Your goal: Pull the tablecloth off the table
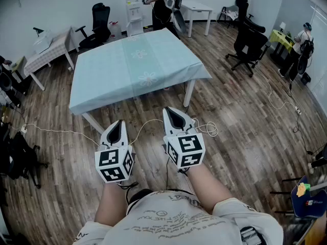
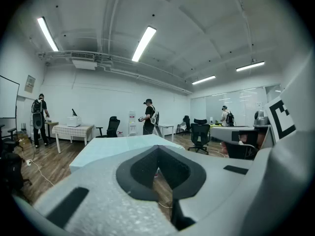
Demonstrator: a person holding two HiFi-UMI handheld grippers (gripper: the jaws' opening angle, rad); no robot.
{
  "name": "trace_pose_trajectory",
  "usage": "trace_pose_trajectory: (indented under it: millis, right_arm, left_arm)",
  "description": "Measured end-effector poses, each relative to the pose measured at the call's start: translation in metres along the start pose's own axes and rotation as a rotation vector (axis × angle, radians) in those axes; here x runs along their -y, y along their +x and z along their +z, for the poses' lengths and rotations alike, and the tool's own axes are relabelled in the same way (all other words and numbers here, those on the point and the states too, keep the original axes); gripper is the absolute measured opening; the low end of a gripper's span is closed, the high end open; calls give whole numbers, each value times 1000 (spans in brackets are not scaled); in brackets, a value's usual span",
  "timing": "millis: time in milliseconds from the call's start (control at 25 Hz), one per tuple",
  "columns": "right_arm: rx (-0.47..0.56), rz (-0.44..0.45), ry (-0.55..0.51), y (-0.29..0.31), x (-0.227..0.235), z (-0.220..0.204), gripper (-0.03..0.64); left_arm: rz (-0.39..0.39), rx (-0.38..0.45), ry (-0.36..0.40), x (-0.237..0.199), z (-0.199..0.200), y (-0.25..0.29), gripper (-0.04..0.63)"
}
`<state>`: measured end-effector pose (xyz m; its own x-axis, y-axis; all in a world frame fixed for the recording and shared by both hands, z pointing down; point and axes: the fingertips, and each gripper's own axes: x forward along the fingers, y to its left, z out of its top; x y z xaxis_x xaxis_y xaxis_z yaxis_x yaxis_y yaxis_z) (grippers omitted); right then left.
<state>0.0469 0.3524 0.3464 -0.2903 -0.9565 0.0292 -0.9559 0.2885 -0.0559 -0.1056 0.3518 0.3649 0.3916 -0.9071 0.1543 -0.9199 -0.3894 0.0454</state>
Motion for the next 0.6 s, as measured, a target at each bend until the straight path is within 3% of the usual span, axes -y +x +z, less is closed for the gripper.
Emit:
trace_pose_trajectory:
  millis: [600]
  right_arm:
    - [11, 13, -2, -8, 20, -7, 14]
  left_arm:
    - [-7, -30, 52, 29, -10, 16, 11]
